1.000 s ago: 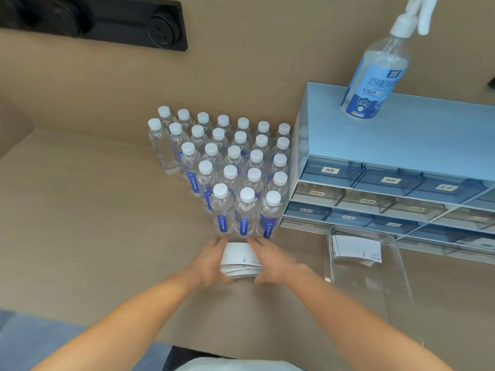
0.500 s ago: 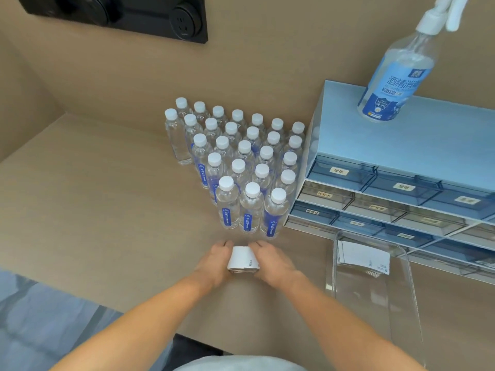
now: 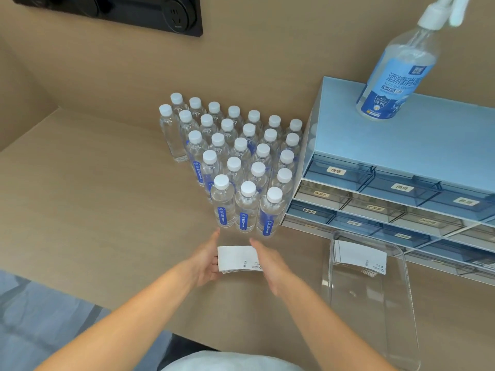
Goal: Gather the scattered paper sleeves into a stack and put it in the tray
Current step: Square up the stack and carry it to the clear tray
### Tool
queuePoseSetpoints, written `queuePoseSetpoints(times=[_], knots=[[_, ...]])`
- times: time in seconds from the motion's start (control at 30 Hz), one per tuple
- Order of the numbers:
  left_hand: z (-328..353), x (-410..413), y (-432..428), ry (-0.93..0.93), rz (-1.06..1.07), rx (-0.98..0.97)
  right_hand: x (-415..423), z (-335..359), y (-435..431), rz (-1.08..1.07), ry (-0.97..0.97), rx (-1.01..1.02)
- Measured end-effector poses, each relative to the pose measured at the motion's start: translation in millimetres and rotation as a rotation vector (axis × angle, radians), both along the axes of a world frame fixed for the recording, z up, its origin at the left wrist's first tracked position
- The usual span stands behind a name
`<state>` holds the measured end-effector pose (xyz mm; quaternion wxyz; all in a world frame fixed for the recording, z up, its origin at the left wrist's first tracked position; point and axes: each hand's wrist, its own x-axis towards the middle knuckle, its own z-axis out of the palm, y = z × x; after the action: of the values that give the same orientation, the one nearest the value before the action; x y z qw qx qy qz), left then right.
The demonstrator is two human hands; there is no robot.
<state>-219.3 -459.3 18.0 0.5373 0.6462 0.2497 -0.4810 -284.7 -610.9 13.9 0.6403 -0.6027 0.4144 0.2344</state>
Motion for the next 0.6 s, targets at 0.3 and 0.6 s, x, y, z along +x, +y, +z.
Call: queuePoseSetpoints(times=[0.3, 0.6], knots=[[3, 7, 18, -0.274, -0.312, 0.205, 4, 6, -33, 0.389, -0.118, -0.290], [-22, -2, -18, -0.806, -1.138, 0.599, 17, -16, -17, 1.150, -0.287, -0.877]])
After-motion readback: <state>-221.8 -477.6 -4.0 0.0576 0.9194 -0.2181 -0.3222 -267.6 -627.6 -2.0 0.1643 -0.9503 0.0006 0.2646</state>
